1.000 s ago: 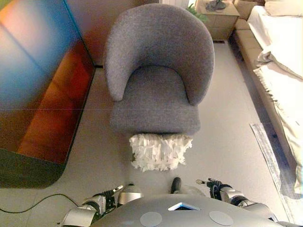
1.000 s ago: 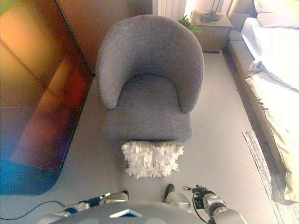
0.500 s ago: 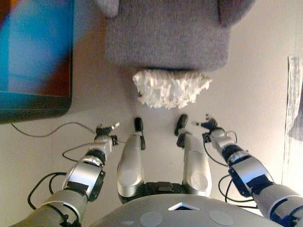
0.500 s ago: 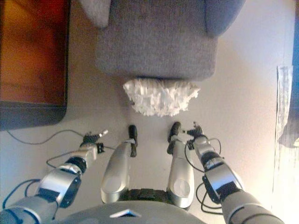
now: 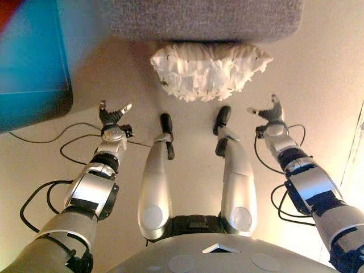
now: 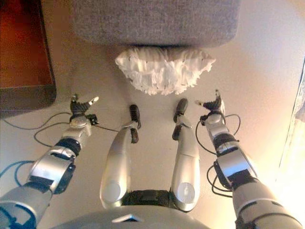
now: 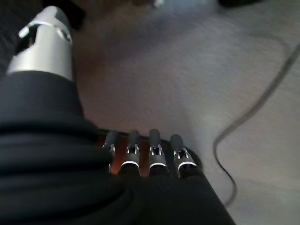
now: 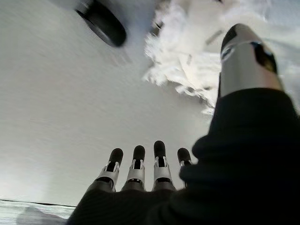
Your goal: Pick up the cushion and take it to the sofa
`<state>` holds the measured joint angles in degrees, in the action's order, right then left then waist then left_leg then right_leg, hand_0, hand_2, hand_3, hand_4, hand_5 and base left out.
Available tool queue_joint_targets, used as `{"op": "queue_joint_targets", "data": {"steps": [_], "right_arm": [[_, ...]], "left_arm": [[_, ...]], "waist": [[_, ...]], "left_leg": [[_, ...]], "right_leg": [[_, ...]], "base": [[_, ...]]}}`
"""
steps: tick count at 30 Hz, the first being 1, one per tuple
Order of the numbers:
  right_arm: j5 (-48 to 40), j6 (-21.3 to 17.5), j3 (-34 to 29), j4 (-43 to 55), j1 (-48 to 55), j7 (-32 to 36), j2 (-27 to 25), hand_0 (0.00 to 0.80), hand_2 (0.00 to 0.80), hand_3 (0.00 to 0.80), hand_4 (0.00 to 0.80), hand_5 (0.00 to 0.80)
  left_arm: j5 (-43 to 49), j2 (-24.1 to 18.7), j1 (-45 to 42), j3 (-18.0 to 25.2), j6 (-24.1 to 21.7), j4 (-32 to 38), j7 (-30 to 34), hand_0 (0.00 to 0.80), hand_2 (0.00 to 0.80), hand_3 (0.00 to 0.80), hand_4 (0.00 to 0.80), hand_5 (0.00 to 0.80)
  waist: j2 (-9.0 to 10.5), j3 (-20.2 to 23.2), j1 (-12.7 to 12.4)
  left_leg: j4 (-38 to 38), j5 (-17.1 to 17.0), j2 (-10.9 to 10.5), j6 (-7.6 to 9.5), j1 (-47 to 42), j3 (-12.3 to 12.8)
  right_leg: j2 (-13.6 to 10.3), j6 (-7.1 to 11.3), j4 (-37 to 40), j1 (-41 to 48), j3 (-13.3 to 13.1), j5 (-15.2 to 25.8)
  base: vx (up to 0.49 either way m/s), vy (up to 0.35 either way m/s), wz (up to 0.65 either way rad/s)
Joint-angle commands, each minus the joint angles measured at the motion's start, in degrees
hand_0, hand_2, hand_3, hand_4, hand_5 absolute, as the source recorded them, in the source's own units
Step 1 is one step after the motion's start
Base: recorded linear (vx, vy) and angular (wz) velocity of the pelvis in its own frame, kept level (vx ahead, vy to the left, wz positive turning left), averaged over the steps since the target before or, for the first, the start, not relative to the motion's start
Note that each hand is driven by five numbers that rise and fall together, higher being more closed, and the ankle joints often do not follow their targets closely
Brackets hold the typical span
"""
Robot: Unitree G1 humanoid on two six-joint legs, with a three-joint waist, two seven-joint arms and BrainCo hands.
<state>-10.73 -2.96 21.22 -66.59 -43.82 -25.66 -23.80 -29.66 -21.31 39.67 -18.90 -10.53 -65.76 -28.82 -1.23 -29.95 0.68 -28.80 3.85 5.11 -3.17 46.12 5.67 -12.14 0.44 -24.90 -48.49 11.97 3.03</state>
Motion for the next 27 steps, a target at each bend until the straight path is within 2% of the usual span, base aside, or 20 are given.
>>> {"op": "queue_joint_targets", "data": {"steps": [1, 7, 16, 17, 20, 24, 27], "right_arm": [[-0.8, -1.7, 0.8, 1.8, 0.1, -3.7, -4.6, 0.000, 0.000, 0.000, 0.000, 0.000], [-2.2, -3.5, 0.4, 2.7, -2.6, -5.7, -6.8, 0.000, 0.000, 0.000, 0.000, 0.000], [-1.8, -5.6, 0.9, 4.5, -7.1, -8.4, -11.1, 0.000, 0.000, 0.000, 0.000, 0.000], [-1.3, -5.9, 1.0, 4.7, -8.2, -8.7, -11.6, 0.000, 0.000, 0.000, 0.000, 0.000], [-0.8, -6.4, 1.9, 5.4, -10.6, -8.6, -13.3, 0.000, 0.000, 0.000, 0.000, 0.000], [-0.1, -7.3, 3.8, 5.6, -14.6, -7.0, -15.2, 0.000, 0.000, 0.000, 0.000, 0.000], [-0.3, -8.7, 5.4, 5.3, -17.6, -6.6, -15.8, 0.000, 0.000, 0.000, 0.000, 0.000]], "left_arm": [[-0.4, -1.2, -0.7, 1.0, -3.2, 1.8, -4.5, 0.000, 0.000, 0.000, 0.000, 0.000], [1.7, -2.9, 1.0, 0.5, -6.6, 3.3, -3.3, 0.000, 0.000, 0.000, 0.000, 0.000], [1.2, -6.4, 4.4, -0.3, -11.9, 5.9, 0.1, 0.000, 0.000, 0.000, 0.000, 0.000], [1.1, -7.0, 5.3, -0.4, -12.7, 6.3, 0.8, 0.000, 0.000, 0.000, 0.000, 0.000], [2.2, -8.4, 6.9, -1.4, -15.5, 8.3, 3.5, 0.000, 0.000, 0.000, 0.000, 0.000], [4.0, -11.4, 10.2, -3.9, -14.9, 9.6, 4.7, 0.000, 0.000, 0.000, 0.000, 0.000], [1.8, -13.2, 13.4, -4.8, -15.0, 9.0, 6.4, 0.000, 0.000, 0.000, 0.000, 0.000]], "waist": [[-2.32, 0.2, 0.7], [-2.47, 0.2, 0.9], [-3.61, 0.2, 1.7], [-3.72, 0.2, 1.9], [-4.05, 0.2, 2.2], [-4.50, 0.2, 2.5], [-4.73, 0.2, 2.7]], "left_leg": [[-1.2, -1.0, -0.3, 0.53, 5.7, 0.4], [-3.7, -0.4, -0.4, 0.55, 10.9, -0.3], [-7.6, 0.3, 0.2, 0.04, 19.3, 0.7], [-7.9, -0.9, 0.3, 0.59, 21.7, 1.2], [-9.4, -0.2, 0.8, 0.60, 24.7, 1.5], [-10.9, 0.6, 1.4, 0.58, 28.1, 1.6], [-12.8, 1.4, 2.1, 0.70, 31.1, 1.9]], "right_leg": [[0.4, 2.36, -3.0, -3.2, -4.3, -4.5], [1.2, 1.78, -6.0, -8.5, -5.0, -4.9], [1.7, 1.77, -10.9, -17.6, -6.0, -5.3], [1.6, 1.24, -11.0, -20.0, -5.9, -4.0], [1.6, 1.32, -12.7, -23.2, -6.3, -4.4], [1.8, 1.63, -14.1, -26.7, -6.9, -4.6], [1.5, 1.83, -16.1, -29.8, -7.2, -5.0]], "base": [[-0.033, -0.047, 0.06], [-0.016, -0.024, 0.05], [-0.010, 0.003, 0.00], [-0.089, 0.025, -0.03], [-0.028, 0.008, -0.01], [-0.010, 0.019, -0.02], [0.000, 0.013, -0.03]]}}
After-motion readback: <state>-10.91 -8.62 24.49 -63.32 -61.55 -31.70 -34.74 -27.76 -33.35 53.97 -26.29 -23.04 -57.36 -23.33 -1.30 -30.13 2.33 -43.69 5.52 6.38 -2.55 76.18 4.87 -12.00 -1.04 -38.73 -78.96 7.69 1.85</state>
